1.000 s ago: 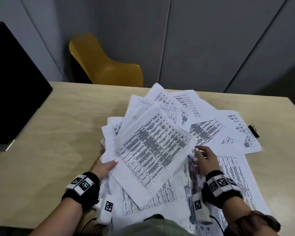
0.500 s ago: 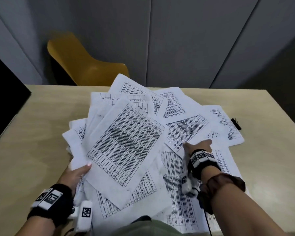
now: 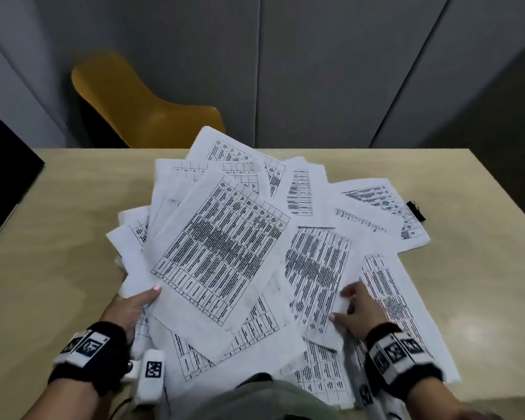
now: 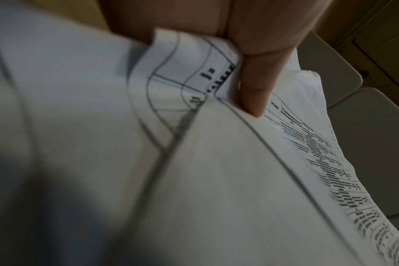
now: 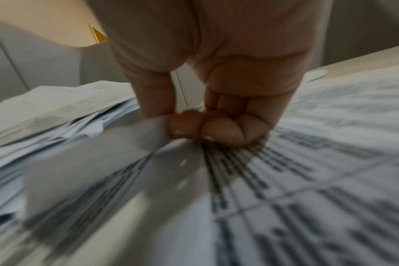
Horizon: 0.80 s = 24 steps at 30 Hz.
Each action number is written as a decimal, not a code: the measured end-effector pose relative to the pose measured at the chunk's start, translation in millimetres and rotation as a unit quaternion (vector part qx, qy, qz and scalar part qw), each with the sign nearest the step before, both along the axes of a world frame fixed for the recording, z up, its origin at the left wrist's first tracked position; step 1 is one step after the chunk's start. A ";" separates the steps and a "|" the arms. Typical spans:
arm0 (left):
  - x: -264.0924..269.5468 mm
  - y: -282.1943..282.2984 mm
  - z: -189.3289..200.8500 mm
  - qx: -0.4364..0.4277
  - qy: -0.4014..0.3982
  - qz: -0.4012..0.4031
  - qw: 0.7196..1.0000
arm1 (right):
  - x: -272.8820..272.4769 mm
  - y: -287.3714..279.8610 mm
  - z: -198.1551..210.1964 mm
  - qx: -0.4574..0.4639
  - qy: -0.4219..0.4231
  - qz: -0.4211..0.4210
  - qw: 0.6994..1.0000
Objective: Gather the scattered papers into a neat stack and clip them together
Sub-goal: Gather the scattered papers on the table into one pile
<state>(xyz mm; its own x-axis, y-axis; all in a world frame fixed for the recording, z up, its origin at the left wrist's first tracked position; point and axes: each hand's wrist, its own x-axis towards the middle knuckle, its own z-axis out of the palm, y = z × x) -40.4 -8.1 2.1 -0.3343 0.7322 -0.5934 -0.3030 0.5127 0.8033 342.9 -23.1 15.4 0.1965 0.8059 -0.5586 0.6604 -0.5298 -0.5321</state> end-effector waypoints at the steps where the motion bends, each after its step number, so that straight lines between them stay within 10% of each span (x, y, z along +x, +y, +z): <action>1: 4.2 1.3 -1.0 -0.002 0.000 -0.002 1.000 | 4.5 -5.4 -1.2 -0.003 -0.005 0.026 1.000; 8: 26.2 12.5 -1.3 0.018 0.052 -0.057 0.997 | 63.5 6.1 5.6 0.105 -0.209 -0.207 0.950; 17: 32.0 16.9 -19.3 0.010 0.079 -0.090 0.993 | 57.6 5.9 -7.5 0.002 -0.037 -0.176 0.984; 24: 52.4 15.7 -11.3 -0.005 0.105 -0.124 0.987 | 27.5 -0.2 4.4 0.068 -0.061 -0.193 0.977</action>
<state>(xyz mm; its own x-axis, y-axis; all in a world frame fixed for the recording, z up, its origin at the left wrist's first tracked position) 12.0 7.6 -9.2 -0.2629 0.8014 -0.5373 0.0056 0.5581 0.8297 370.4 -23.3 19.8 0.5584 0.7242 -0.4047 0.4892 -0.6814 -0.5444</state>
